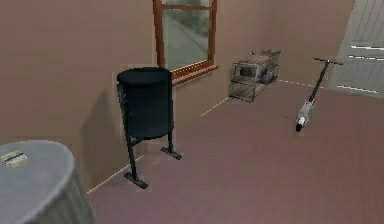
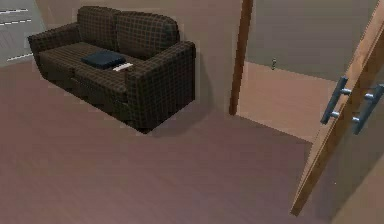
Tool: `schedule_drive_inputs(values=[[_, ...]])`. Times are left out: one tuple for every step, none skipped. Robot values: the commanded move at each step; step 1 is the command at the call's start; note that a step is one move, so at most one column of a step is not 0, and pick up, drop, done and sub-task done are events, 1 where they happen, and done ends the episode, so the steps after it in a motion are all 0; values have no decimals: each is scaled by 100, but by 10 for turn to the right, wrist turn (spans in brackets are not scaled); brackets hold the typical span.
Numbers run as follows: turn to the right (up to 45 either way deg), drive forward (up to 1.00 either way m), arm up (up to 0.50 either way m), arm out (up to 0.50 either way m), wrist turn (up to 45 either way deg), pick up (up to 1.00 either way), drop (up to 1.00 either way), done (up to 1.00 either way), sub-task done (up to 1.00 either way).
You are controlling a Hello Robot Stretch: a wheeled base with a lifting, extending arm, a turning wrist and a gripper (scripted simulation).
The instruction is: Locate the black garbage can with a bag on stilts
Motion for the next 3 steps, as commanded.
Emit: schedule_drive_inputs(values=[[0,75,0,0,0,0,0,0,0],[-210,0,0,0,0,0,0,0,0],[0,0,0,0,0,0,0,100,0]])
